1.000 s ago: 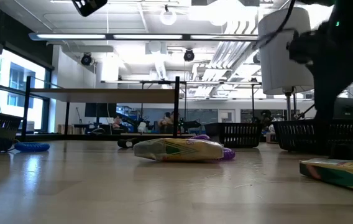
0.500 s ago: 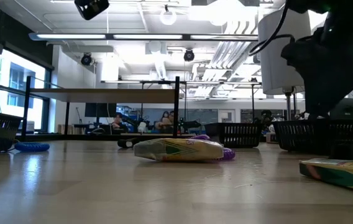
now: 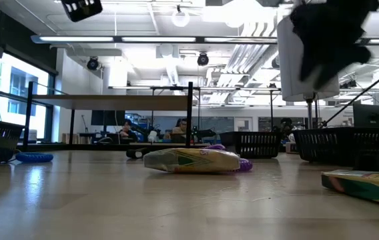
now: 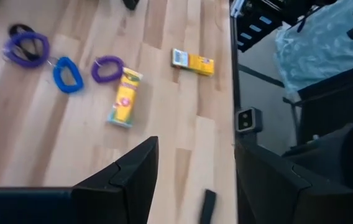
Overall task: Pick & Place Office Desk Supplies
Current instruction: Put the purple spring keychain into the bottom left black bin
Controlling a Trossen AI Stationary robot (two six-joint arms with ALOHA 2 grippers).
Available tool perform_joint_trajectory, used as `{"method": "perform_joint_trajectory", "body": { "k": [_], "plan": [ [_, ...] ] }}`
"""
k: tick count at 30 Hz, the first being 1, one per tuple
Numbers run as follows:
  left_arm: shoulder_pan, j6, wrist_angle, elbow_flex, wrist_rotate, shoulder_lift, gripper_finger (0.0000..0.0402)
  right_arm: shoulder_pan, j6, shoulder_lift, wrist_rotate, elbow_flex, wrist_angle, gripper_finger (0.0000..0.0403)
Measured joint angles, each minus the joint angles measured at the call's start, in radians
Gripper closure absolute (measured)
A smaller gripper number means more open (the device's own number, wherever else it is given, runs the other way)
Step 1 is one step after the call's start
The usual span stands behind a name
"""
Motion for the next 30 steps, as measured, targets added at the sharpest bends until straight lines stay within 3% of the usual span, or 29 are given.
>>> {"method": "perform_joint_trajectory", "body": {
  "k": [4, 7, 10, 18, 25, 30],
  "plan": [
    [-0.042, -0.077, -0.001, 0.000, 0.002, 0.000, 0.0197, 0.034, -0.299, -0.004, 0.023, 0.044, 0.350, 0.0197],
    [-0.077, -0.088, -0.001, 0.000, 0.002, 0.000, 0.0197, 0.060, -0.509, -0.001, -0.054, 0.042, 0.625, 0.0196],
    [-0.115, -0.108, 0.001, 0.000, -0.020, 0.009, 0.0197, 0.066, -0.664, 0.016, -0.126, 0.045, 0.745, 0.0199],
    [-0.199, -0.201, 0.055, 0.000, -0.121, 0.081, 0.0197, 0.039, -0.405, 0.113, -0.135, 0.041, 0.502, 0.0226],
    [-0.226, -0.276, 0.099, 0.000, -0.142, 0.170, 0.0197, 0.021, -0.343, 0.284, -0.147, 0.042, 0.560, 0.0236],
    [-0.225, -0.298, 0.143, 0.000, -0.140, 0.221, 0.0197, -0.006, -0.294, 0.367, -0.262, 0.042, 0.620, 0.0206]
  ]
}}
